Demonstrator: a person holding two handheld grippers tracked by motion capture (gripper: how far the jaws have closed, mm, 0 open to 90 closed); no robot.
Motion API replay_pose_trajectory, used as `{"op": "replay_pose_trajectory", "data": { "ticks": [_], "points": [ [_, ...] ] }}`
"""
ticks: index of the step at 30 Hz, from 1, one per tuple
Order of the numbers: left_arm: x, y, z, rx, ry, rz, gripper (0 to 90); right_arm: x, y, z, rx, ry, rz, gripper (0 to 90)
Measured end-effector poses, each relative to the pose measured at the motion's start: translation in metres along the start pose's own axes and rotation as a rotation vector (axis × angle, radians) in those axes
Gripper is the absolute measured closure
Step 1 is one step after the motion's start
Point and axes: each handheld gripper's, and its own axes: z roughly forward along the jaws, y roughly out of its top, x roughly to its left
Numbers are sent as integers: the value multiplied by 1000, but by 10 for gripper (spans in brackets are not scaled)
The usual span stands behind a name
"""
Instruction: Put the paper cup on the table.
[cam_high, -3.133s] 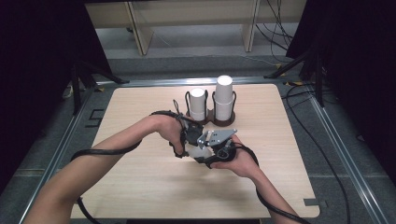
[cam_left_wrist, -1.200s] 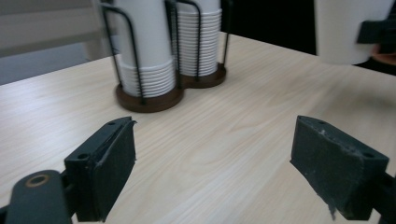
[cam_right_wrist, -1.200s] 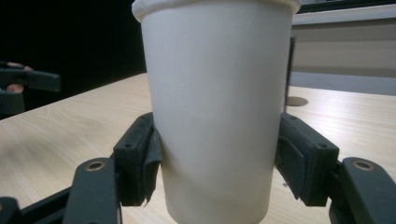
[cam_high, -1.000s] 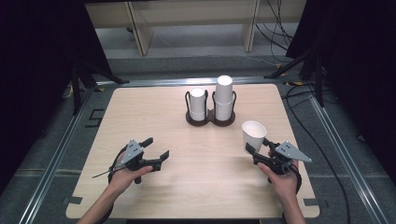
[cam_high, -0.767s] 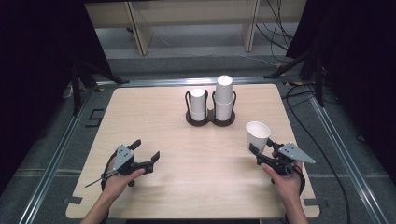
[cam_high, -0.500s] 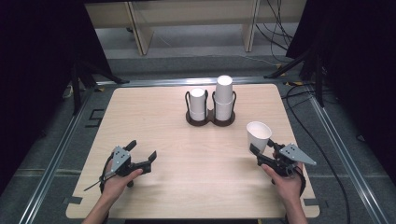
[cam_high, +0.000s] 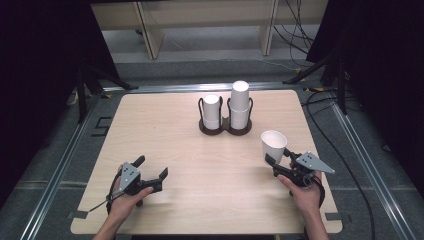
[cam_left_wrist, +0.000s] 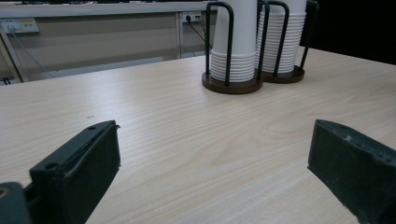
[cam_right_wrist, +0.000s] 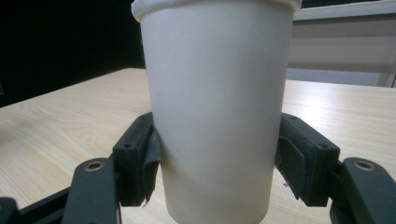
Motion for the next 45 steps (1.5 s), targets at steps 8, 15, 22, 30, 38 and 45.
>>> {"op": "replay_pose_trajectory", "data": {
  "ticks": [8, 15, 22, 30, 38, 45],
  "points": [
    [-8, 0, 4, 5, -27, 24, 19, 3, -3, -1, 72, 30, -19, 355],
    [-9, 0, 1, -1, -38, 22, 20, 6, -4, 0, 152, 0, -1, 355],
    [-10, 1, 0, -5, -41, 24, 19, 2, -5, 1, 205, -21, -26, 356],
    [-10, 1, 2, 0, -48, 30, 19, 0, -8, 6, 272, -45, -29, 356],
    [-12, 1, 1, -9, -51, 18, 19, 2, -10, 10, 308, -41, -20, 344],
    [-10, 2, 0, -6, -46, 17, 18, 1, -11, 9, 313, -23, -14, 332]
  ]
}}
